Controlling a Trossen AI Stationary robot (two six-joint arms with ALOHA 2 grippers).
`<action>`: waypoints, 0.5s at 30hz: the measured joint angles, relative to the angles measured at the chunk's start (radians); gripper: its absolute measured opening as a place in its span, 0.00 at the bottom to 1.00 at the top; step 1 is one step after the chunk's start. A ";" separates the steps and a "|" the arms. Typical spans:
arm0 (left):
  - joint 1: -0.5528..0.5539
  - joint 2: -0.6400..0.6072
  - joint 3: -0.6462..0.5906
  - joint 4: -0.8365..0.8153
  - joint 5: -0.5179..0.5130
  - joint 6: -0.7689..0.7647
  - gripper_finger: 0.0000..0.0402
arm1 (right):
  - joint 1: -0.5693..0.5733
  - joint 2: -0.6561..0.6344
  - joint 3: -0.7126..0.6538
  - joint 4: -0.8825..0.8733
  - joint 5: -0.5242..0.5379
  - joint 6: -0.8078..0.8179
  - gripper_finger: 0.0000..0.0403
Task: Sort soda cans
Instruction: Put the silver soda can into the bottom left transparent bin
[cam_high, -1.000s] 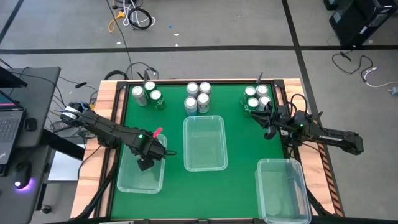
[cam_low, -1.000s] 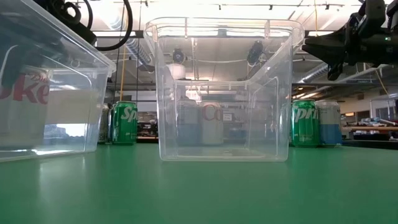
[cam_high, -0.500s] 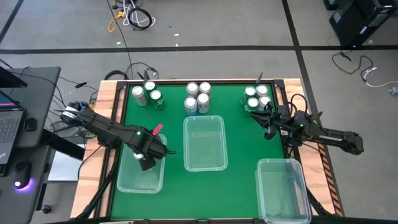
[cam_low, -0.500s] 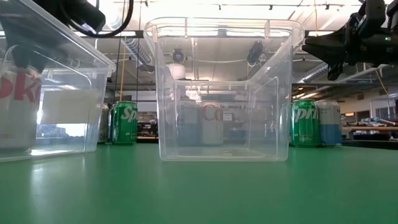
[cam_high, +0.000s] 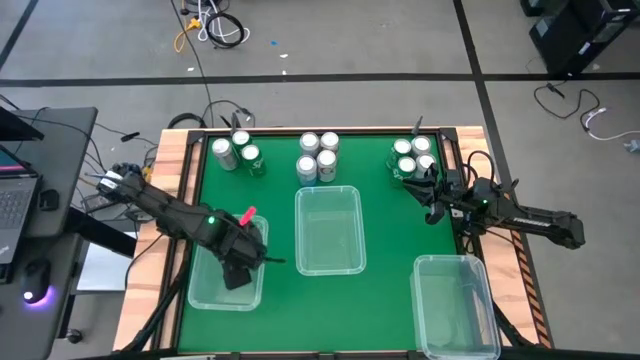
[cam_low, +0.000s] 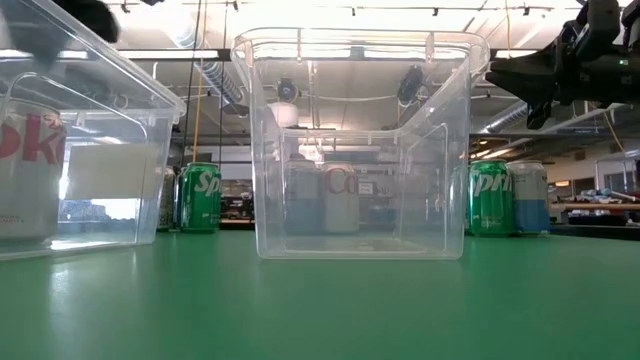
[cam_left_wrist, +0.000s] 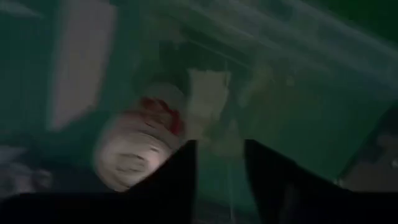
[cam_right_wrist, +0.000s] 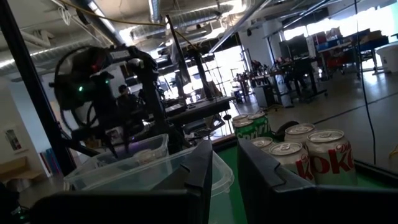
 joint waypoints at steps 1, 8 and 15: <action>-0.012 0.000 -0.019 0.016 0.018 -0.009 0.22 | 0.000 0.000 0.000 -0.001 -0.005 -0.003 0.15; -0.050 0.000 -0.154 0.054 0.051 -0.062 0.02 | 0.000 0.000 0.000 -0.002 -0.036 -0.009 0.15; -0.046 -0.001 -0.224 0.062 0.019 -0.061 0.01 | 0.000 0.000 0.000 -0.002 -0.036 -0.011 0.15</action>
